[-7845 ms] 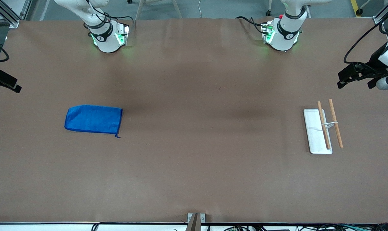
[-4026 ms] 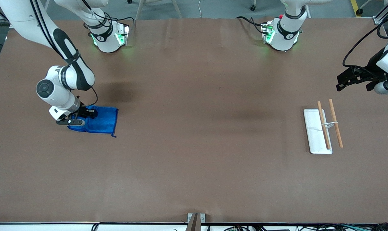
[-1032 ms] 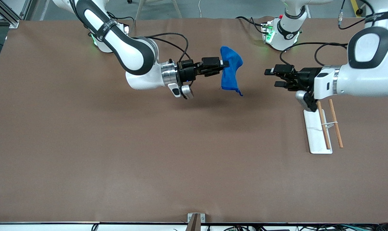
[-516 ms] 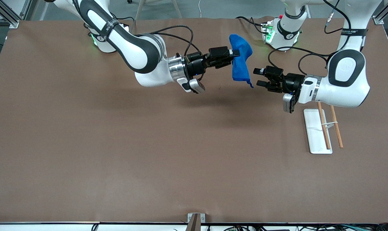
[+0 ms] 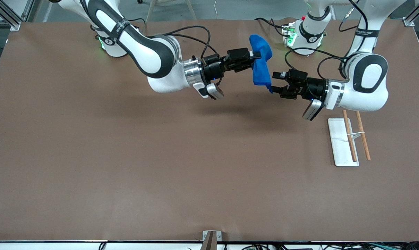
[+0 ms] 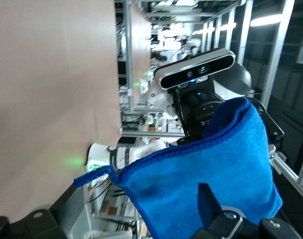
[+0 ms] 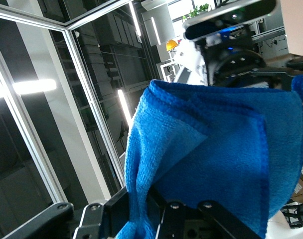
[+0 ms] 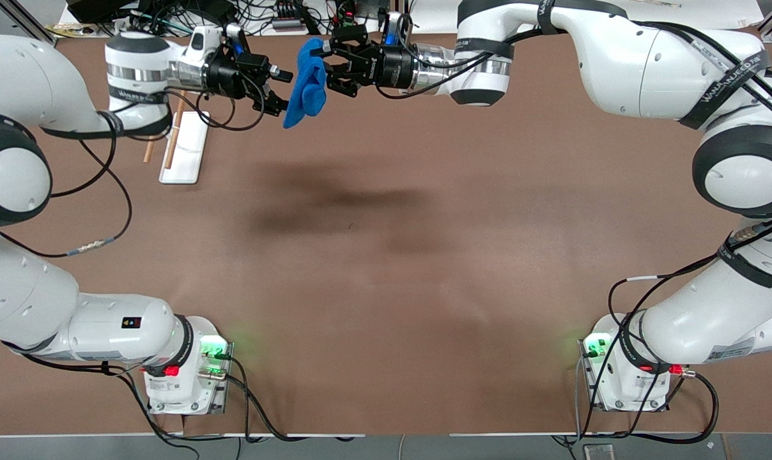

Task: Right arm passes towel to left arm to hang
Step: 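Grasp the hanging towel with the left gripper beside the right gripper, then open the right gripper and withdraw while the left gripper carries the towel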

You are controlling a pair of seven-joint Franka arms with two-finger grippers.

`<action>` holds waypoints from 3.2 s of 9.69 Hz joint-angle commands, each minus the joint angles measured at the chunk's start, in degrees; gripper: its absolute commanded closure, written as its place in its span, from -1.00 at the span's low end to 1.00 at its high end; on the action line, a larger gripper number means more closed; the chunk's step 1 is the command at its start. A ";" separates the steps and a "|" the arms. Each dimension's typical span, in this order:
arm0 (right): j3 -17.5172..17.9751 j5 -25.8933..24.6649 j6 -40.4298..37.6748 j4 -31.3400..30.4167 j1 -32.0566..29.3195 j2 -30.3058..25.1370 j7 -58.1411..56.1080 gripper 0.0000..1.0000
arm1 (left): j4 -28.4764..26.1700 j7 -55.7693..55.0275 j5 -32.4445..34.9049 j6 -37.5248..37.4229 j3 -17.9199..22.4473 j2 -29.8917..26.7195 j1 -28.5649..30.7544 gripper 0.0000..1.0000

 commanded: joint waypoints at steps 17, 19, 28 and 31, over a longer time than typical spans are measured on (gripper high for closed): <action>0.39 -2.94 11.02 -0.34 -2.31 -3.10 12.26 -1.00 | -11.51 9.55 -16.01 -0.45 -1.33 -2.68 2.54 0.99; -0.22 -21.76 11.20 -0.52 -6.78 -3.45 19.08 -1.00 | -7.39 6.75 -6.27 0.52 1.64 -2.51 3.06 0.99; -29.02 -95.11 2.07 -15.46 -10.31 -21.28 35.82 -1.00 | 19.31 4.45 42.42 -0.09 23.97 11.89 3.24 0.99; -39.50 -108.30 -0.29 -12.85 -10.14 -22.26 34.77 -1.00 | 32.33 3.83 50.46 0.08 27.75 21.72 3.42 0.99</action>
